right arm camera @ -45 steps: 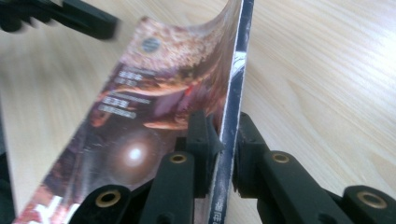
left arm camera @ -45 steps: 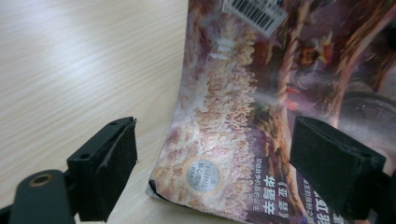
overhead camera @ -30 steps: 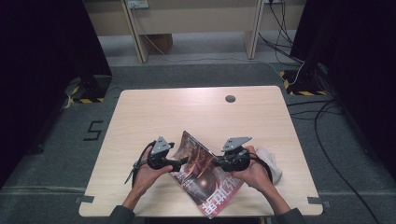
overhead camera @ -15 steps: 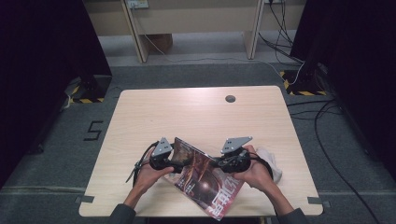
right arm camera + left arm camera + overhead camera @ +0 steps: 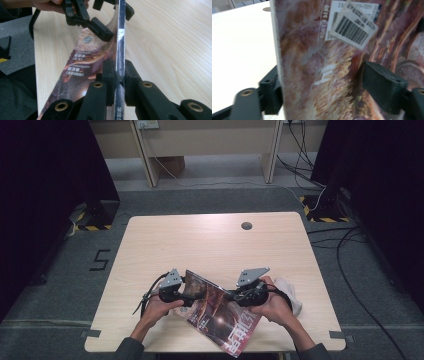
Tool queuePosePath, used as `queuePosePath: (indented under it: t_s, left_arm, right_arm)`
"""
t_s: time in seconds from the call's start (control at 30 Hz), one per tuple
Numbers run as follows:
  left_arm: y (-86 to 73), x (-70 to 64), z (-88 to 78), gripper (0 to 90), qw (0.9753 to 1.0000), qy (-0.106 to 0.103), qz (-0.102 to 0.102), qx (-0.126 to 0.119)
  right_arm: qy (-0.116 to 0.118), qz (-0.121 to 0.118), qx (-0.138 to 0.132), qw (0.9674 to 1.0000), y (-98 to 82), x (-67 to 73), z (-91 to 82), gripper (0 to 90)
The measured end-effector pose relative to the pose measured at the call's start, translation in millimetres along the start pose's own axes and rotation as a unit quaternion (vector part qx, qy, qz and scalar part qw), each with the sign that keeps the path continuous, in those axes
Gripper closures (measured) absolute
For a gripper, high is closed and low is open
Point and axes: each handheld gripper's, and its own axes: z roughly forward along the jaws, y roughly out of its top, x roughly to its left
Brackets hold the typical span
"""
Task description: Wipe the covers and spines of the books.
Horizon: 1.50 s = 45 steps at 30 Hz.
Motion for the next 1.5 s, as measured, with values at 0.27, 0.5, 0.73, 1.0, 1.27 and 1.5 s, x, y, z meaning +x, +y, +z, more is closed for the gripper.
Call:
queuePosePath:
  t_s: [0.27, 0.5, 0.73, 1.0, 1.27, 1.5]
  left_arm:
    - [-4.0, -1.1, -8.5, 56.2, 0.9988, 0.011, 0.048, -0.008]
    - [2.3, -15.4, -19.2, 76.0, 0.9912, 0.022, 0.13, -0.011]
    - [-2.5, -27.3, -29.3, 82.2, 0.9872, 0.028, 0.157, -0.002]
    - [-5.1, -38.6, -33.0, 83.8, 0.9853, 0.045, 0.164, 0.013]
    - [-12.2, -46.7, -44.1, 83.9, 0.9868, 0.054, 0.151, 0.025]
    - [-16.1, -56.6, -49.7, 83.8, 0.9888, 0.075, 0.124, 0.036]
  right_arm:
    - [-0.029, 0.02, 0.01, 0.9993, -8.2, -13.1, -1.1, 81.3]
    - [-0.055, 0.03, 0.017, 0.9979, -12.6, -20.8, -3.2, 72.8]
    - [-0.067, 0.036, 0.015, 0.997, -14.5, -23.4, 1.6, 63.0]
    - [-0.087, 0.053, 0.012, 0.9947, -19.1, -27.1, -0.5, 57.2]
    - [-0.128, 0.094, -0.02, 0.9871, -33.9, -35.5, -28.5, 51.9]
    - [-0.189, 0.129, -0.034, 0.9728, -52.3, -44.9, -61.5, 50.0]
